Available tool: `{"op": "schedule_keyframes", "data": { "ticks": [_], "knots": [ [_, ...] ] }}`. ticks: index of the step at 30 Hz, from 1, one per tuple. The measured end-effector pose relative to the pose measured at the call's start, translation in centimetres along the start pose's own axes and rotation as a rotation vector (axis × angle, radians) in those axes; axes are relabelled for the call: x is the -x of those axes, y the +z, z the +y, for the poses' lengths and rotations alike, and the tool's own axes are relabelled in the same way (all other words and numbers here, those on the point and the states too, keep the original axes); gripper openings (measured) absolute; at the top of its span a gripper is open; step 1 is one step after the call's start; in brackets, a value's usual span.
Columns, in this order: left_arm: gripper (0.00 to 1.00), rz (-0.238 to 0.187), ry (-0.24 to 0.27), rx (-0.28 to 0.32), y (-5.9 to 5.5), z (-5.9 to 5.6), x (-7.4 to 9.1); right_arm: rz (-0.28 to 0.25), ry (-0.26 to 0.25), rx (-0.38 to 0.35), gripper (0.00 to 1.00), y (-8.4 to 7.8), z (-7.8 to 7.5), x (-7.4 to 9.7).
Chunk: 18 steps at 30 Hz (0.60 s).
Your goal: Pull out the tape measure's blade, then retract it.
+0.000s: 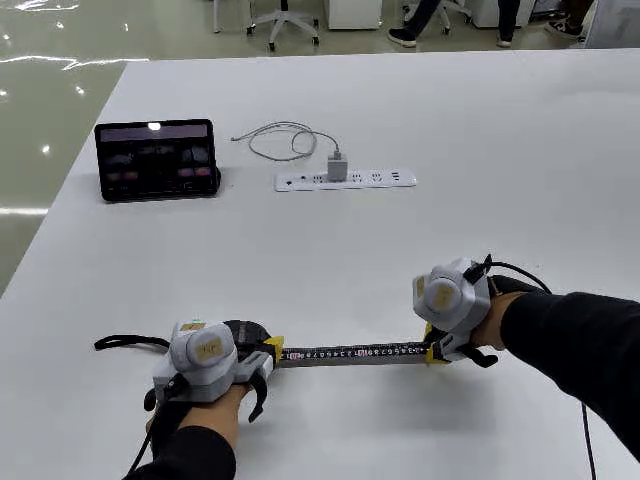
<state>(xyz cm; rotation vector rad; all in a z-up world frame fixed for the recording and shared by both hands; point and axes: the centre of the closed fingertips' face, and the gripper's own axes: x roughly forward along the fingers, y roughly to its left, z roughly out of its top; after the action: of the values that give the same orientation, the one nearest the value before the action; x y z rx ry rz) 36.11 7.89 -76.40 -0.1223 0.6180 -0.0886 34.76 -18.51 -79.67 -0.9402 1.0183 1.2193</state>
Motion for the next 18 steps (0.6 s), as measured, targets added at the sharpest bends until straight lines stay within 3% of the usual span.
{"op": "schedule_keyframes", "data": {
  "ticks": [18],
  "knots": [
    [0.63, 0.008, -0.002, 0.007, -0.1, 0.1, 0.0, -0.013, -0.002, 0.009, 0.12, 1.2, 0.2, -0.4]
  ]
}}
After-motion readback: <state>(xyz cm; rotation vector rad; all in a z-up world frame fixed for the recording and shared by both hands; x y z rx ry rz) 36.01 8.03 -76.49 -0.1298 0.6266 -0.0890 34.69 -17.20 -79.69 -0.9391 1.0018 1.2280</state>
